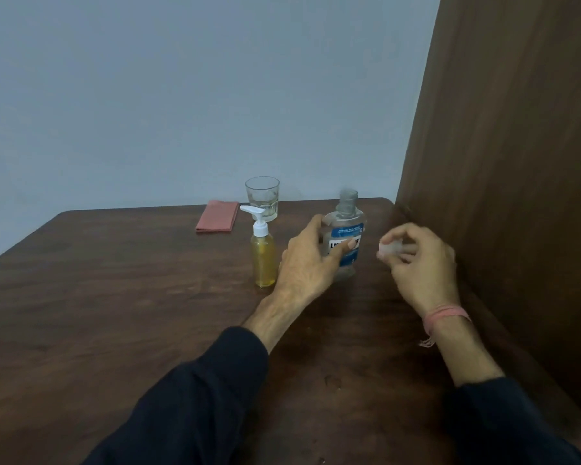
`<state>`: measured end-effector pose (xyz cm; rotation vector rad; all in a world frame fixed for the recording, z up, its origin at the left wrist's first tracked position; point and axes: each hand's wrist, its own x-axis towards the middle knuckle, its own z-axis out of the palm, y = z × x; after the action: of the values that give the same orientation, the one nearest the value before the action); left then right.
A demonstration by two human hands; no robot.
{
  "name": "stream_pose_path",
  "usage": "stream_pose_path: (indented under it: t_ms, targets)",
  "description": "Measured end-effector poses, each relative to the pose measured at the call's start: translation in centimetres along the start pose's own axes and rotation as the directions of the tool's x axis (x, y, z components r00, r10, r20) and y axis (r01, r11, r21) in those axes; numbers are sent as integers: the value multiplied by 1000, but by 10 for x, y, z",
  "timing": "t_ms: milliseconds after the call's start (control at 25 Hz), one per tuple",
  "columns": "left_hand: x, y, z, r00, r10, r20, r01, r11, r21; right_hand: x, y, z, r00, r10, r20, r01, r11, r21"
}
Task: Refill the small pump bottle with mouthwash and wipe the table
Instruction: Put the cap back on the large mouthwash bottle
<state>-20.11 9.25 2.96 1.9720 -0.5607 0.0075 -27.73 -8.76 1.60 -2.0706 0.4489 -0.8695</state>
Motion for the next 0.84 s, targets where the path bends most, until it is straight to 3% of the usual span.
stream_pose_path:
  t_ms: [80, 160, 320, 520, 720, 840]
  targets:
    - [-4, -2, 0, 1000, 12, 23, -12, 1000, 3, 8, -27, -11, 998, 34, -50, -11, 909, 416]
    - [-7, -1, -1, 999, 25, 41, -25, 1000, 12, 19, -55, -19, 997, -41, -66, 72, 793, 605]
    - [-13, 6, -2, 998, 6, 69, -6, 1000, 3, 29, -91, -17, 961, -269, 59, 212, 860, 465]
    - [-20, 11, -5, 995, -4, 96, 5, 1000, -16, 19, -85, -11, 926, -281, 250, 177, 912, 369]
    - [-19, 11, -5, 994, -34, 106, 36, 999, -22, 25, -86, -26, 920, -254, 298, 191, 956, 223]
    - [-18, 8, -3, 995, -39, 95, 42, 999, -33, 22, -90, -26, 956, -210, 204, 171, 966, 195]
